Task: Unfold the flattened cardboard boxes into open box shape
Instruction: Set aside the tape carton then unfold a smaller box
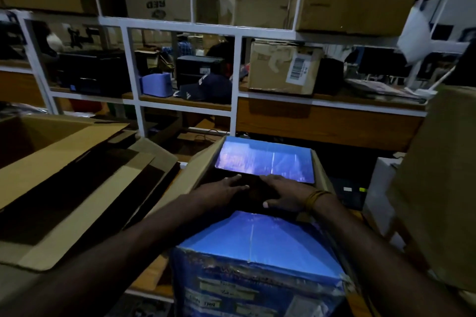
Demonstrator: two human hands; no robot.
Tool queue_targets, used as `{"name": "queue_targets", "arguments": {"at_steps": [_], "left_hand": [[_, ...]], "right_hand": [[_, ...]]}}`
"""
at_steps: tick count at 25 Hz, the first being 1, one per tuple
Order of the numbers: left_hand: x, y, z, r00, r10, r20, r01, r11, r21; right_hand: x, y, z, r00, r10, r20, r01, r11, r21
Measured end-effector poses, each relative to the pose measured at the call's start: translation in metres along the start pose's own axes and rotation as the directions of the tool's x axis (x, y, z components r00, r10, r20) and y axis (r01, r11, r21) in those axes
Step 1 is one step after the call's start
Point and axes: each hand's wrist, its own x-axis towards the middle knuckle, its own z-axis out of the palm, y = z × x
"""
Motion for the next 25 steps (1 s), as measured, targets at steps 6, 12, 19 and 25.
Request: {"name": "queue_targets", "arguments": {"at_steps": [6,12,19,25], "left_hand": [[0.037,-0.011,-0.004,0.989,0.038,0.145,-0.058,0.99,0.131],[0.058,-0.017,-0.017,0.999,0.015,0.046,-0.02,0.993,0.116],[0.105,-0.05,-0.047,0.926,0.027,-0.375,-0.005,0.998,0.059],[0.146,-0.074,-0.042,0.95,-0.098,-0.295,0.119,0.992,0.052]], "right_hand": [[0.002,0.021,0.008,1.0,0.024,0.019,-0.024,0.999,-0.039],[-0.009,0.021,-0.004,0.991,0.104,-0.084,-0.111,0.99,-0.086],[0.032,0.036,-0.037,0.926,0.178,-0.333,-0.266,0.934,-0.239],[0.061,0.069,-0.032,0.897,0.334,-0.29,-0.383,0.914,-0.131]]}}
